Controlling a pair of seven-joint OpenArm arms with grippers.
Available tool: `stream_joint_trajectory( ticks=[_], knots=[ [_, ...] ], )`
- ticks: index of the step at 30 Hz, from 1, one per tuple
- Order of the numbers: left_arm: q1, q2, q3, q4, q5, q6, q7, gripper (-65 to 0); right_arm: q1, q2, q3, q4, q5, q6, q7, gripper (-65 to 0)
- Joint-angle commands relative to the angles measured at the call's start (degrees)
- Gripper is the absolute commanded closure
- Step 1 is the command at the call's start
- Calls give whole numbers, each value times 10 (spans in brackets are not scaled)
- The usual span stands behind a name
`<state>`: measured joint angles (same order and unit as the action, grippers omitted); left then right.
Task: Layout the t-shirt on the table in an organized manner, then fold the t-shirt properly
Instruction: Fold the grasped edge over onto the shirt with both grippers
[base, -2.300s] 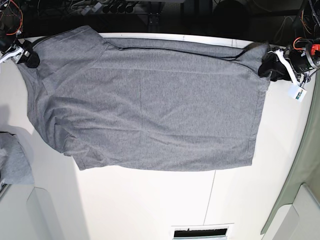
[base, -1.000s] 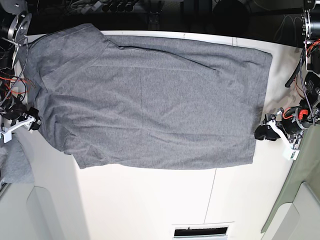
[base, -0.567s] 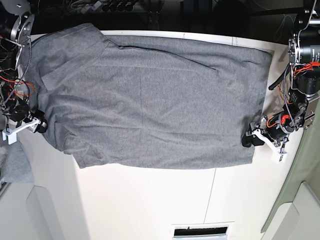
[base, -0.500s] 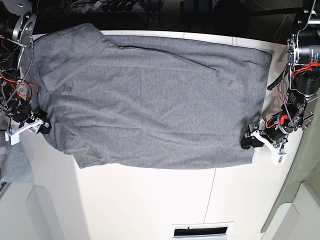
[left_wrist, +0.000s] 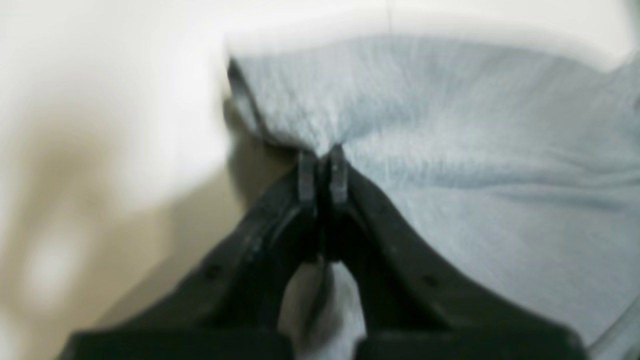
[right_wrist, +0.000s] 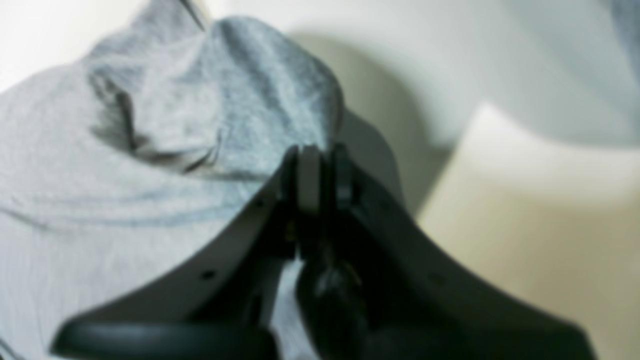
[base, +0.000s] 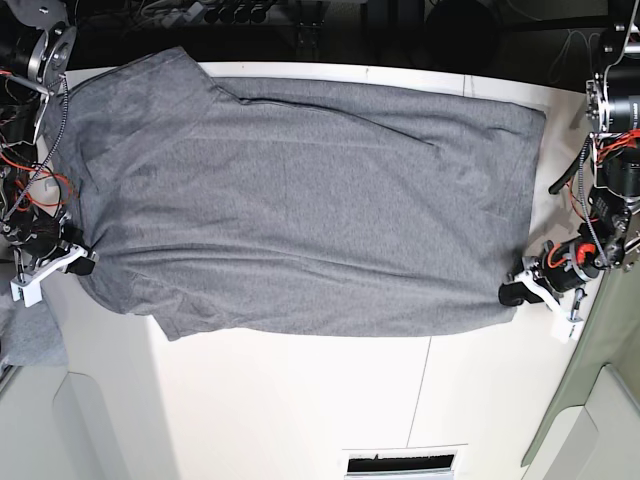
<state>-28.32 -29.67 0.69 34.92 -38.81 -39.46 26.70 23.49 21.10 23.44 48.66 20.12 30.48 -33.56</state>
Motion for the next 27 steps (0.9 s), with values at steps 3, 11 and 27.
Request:
stream_joint_trajectory(
  ticks=[3, 11, 27],
  knots=[
    [-18, -33, -3, 52, -82, -5, 98, 0, 5, 19, 1, 55, 20, 4, -31, 0],
    [39, -84, -3, 194, -277, -5, 307, 0, -103, 59, 3, 176, 102, 4, -50, 0],
    [205, -95, -3, 280, -304, -5, 281, 0, -241, 45, 27, 236, 127, 3, -28, -316]
  ],
)
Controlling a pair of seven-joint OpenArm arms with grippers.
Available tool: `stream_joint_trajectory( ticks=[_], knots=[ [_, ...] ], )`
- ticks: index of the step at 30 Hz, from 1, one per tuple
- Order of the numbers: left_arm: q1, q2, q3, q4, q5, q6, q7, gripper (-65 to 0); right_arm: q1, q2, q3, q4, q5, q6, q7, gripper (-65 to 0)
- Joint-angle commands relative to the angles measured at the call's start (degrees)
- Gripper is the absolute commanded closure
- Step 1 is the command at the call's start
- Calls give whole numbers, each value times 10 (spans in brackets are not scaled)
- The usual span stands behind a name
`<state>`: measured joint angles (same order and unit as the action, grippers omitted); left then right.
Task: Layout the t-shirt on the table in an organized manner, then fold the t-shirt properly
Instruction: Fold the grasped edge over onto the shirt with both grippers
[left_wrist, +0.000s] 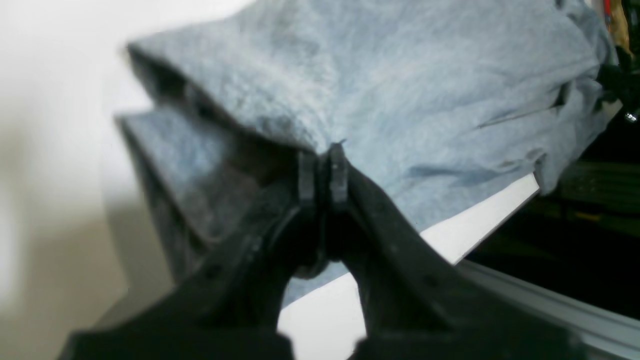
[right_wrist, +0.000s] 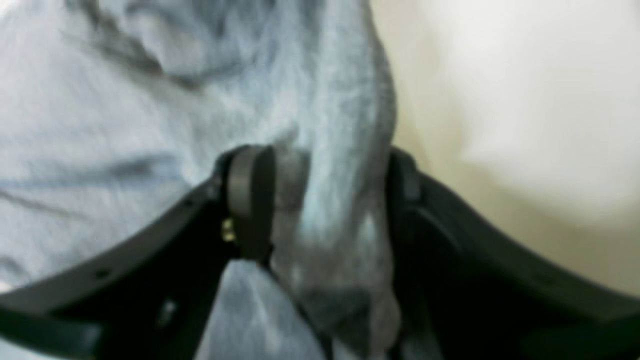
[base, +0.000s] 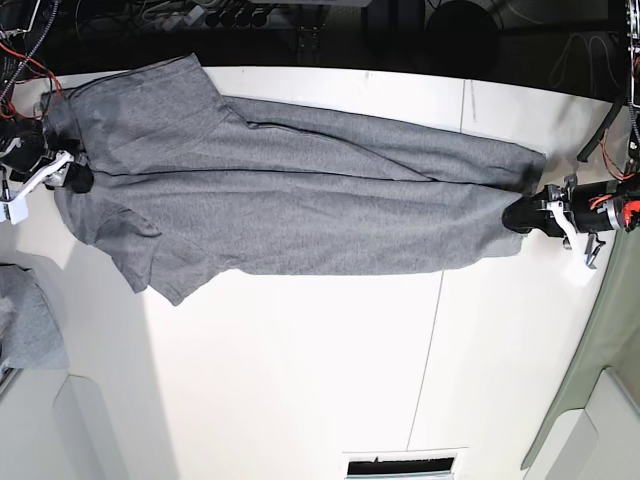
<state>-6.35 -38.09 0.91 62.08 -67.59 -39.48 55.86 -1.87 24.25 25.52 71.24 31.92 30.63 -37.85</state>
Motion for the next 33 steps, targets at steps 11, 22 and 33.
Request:
stream_joint_trajectory(
  ticks=[11, 22, 33],
  knots=[
    [-11, -8, -5, 8, -4, -5, -12, 0, 150, -14, 26, 2, -58, 2, 38, -316],
    [-11, 5, -5, 8, -3, -5, -12, 0, 227, -33, -92, -202, -131, 3, 137, -317],
    [-11, 8, -5, 8, -3, -5, -12, 0, 231, -54, -141, -212, -125, 3, 137, 0]
  ],
)
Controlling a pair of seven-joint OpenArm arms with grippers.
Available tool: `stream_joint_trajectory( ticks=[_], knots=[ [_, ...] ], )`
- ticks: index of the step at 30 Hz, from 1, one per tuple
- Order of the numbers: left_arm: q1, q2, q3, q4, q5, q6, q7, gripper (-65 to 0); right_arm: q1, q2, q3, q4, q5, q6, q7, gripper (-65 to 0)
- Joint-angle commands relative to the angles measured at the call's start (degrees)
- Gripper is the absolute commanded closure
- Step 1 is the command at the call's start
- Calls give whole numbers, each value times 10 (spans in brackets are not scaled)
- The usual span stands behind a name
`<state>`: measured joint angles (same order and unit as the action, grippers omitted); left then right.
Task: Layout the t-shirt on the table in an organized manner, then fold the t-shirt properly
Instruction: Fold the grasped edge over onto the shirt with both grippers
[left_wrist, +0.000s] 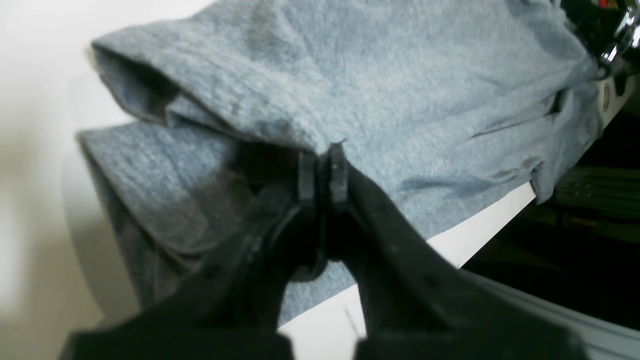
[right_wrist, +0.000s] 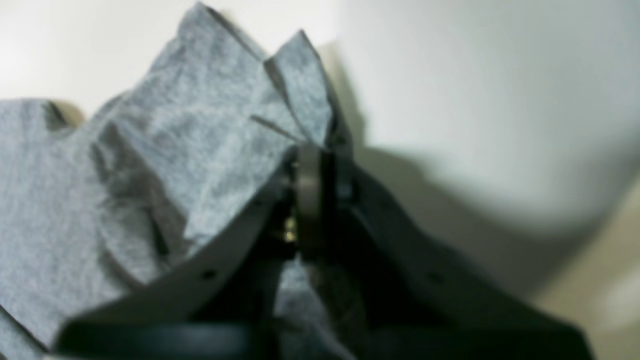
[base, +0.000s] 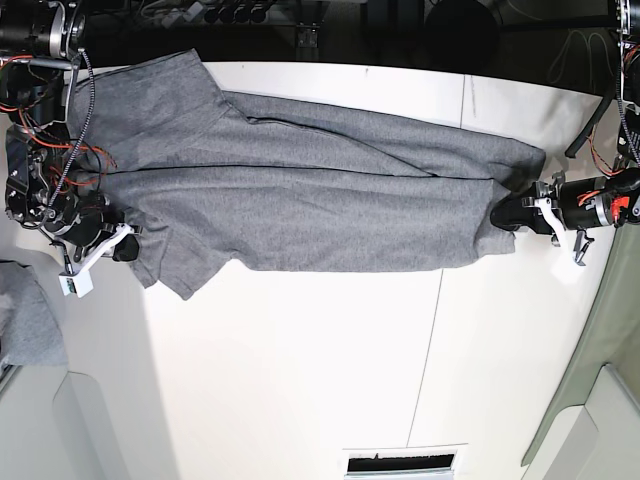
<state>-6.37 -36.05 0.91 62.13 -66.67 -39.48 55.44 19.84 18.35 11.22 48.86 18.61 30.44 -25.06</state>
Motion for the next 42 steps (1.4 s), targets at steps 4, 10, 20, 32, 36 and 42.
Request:
stream_joint_trajectory(
  ticks=[4, 10, 20, 32, 36, 42],
  knots=[
    [-12, -12, -5, 8, -12, -5, -8, 0, 14, 2, 2, 16, 9, 5, -5, 0],
    [-13, -15, -5, 28, -14, -5, 21, 0, -10, 6, 52, 109, 46, 11, -100, 0],
    [18, -60, -5, 152, -17, -5, 54, 0, -183, 10, 182, 361, 240, 26, -229, 0],
    [20, -70, -5, 152, -19, -5, 108, 0, -373, 5, 257, 554, 292, 32, -275, 0],
    [20, -70, -5, 152, -23, -5, 138, 0, -413, 5, 257, 555, 292, 32, -275, 0],
    [37, -70, -5, 152, -25, -5, 144, -90, -434, 5, 256, 530, 278, 32, -275, -39]
  ],
)
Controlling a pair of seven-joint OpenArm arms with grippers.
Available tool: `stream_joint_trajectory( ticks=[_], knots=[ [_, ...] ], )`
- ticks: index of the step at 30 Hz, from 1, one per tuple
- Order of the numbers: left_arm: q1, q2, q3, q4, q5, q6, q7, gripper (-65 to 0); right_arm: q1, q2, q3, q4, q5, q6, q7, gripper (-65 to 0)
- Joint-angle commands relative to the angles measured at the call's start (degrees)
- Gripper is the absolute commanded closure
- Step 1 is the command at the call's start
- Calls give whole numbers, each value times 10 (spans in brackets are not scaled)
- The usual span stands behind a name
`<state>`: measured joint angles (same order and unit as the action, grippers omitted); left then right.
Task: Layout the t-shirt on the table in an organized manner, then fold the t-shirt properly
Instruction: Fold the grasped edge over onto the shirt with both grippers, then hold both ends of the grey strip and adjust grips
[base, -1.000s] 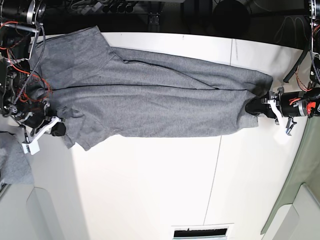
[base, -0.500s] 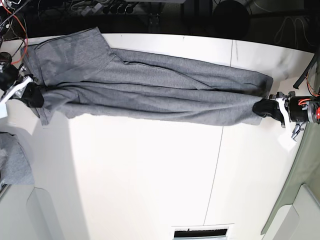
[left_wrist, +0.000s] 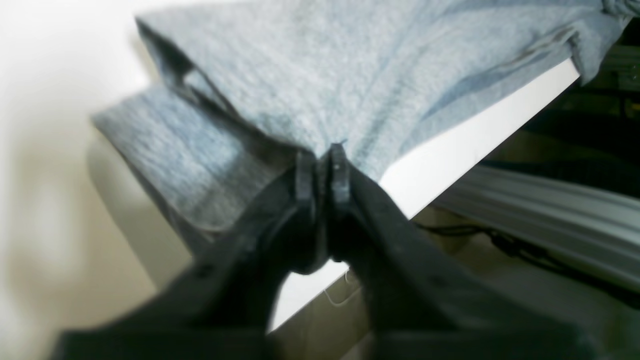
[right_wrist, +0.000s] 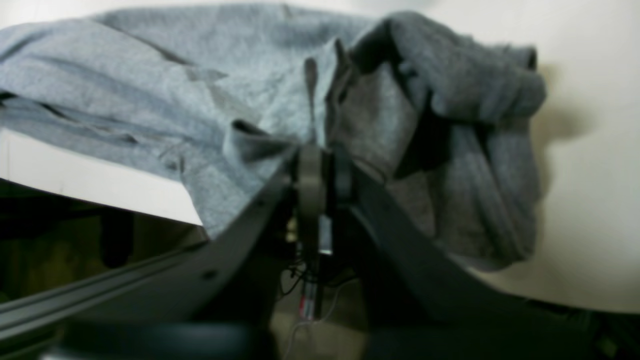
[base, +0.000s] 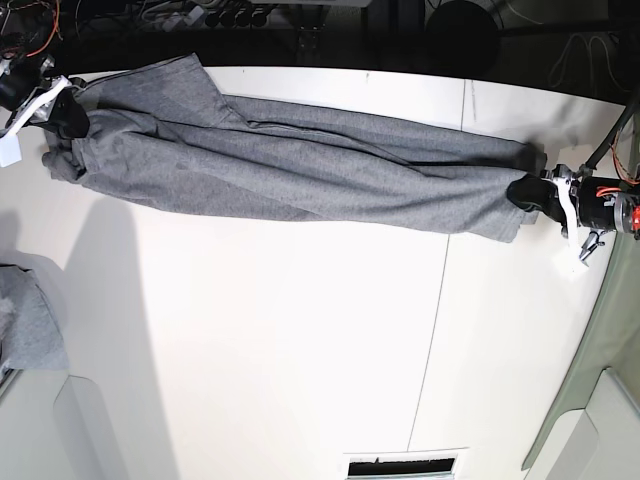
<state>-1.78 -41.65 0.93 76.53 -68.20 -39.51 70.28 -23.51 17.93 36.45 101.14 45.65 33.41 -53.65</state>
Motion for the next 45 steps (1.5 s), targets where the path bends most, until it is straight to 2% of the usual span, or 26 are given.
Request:
stream_joint_trajectory(
  ticks=[1, 3, 4, 10, 11, 13, 17, 20, 23, 27, 31, 33, 38, 45],
  knots=[
    [-5, -14, -5, 8, -10, -5, -7, -133, 0, 9, 4, 2, 7, 2, 11, -125],
    [4, -14, -5, 8, -9, -5, -15, -199, 0, 9, 4, 0, 7, 2, 11, -259],
    [7, -14, -5, 8, -10, -5, -19, -223, 1, 9, 4, 0, 7, 0, 12, -280],
    [9, -16, -5, 8, -13, -5, -21, -242, 3, -3, 6, 31, 12, -2, 50, -277],
    [9, -18, -5, 8, -15, -5, -22, -242, 6, -10, 6, 39, 5, -2, 64, -273],
    [8, -21, -7, 8, -14, -5, -25, -242, 24, -26, 6, 46, -16, -5, 76, -218],
    [9, -21, -43, 8, -15, -5, -28, -242, 70, -52, 6, 45, -62, -13, 82, 0],
    [9, -21, -72, 8, -15, -5, -28, -242, 89, -56, 6, 33, -125, -19, 102, 0],
    [9, -21, -86, 6, -3, -5, -46, -243, 90, -52, 6, 3, -158, -38, 130, 0],
    [9, -5, -86, -14, 71, -5, -120, -305, 90, -53, 6, -67, -174, -40, 163, 0],
    [8, 31, -86, -65, 158, -5, -208, -307, 101, -52, 6, -156, -172, -34, 181, 0],
    [8, 42, -86, -89, 184, -3, -233, -325, 109, -52, 6, -186, -170, -31, 180, 0],
    [10, 57, -86, -111, 187, -2, -233, -336, 115, -53, 6, -196, -135, -31, 178, 0],
    [10, 83, -85, -119, 236, -1, -236, -336, 117, -53, 6, -196, -131, -31, 177, 0]
  ],
)
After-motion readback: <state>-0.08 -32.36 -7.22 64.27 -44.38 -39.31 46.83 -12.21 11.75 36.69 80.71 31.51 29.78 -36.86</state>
